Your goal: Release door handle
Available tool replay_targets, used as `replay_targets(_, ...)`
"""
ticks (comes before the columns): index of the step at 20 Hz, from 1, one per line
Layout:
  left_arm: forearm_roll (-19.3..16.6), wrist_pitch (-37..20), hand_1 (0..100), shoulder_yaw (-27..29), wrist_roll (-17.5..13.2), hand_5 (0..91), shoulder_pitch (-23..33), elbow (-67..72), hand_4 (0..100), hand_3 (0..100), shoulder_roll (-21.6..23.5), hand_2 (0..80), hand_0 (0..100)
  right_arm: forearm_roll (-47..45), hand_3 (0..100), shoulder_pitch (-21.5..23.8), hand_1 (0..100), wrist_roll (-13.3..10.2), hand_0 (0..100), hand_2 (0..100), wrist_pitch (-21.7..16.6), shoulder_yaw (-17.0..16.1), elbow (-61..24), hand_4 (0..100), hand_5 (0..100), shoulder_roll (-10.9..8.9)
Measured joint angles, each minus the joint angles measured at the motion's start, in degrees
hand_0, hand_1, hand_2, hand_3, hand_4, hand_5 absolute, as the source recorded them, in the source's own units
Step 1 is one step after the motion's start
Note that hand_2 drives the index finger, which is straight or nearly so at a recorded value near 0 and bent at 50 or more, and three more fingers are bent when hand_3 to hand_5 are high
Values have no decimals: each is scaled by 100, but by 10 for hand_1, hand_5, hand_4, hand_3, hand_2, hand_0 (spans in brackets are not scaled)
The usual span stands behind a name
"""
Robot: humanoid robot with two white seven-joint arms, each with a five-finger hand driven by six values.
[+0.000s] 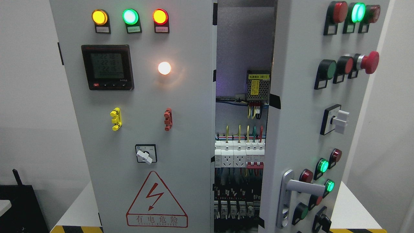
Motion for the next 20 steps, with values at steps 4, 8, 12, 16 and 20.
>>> replay_targets(4,0,0,389,0,0,0,0,0,0,0,0,0,120,-2,0,-86,214,103,412,0,245,39,423,0,0,118)
replay_targets(8,0,0,389,0,0,0,0,0,0,0,0,0,120,-5,0,-132,205,122,413,0,351,63,718,0,0,198)
replay_targets(12,0,0,389,0,0,0,0,0,0,0,0,0,120,-5,0,-180,200,123,415,0,368,80,948,0,0,254)
replay_targets(16,0,0,389,0,0,0,0,0,0,0,0,0,120,-6,0,-232,199,123,414,0,370,97,1115,0,0,296)
replay_targets(20,0,0,389,0,0,0,0,0,0,0,0,0,120,-7,0,-285,198,124,414,0,387,104,1240,0,0,323)
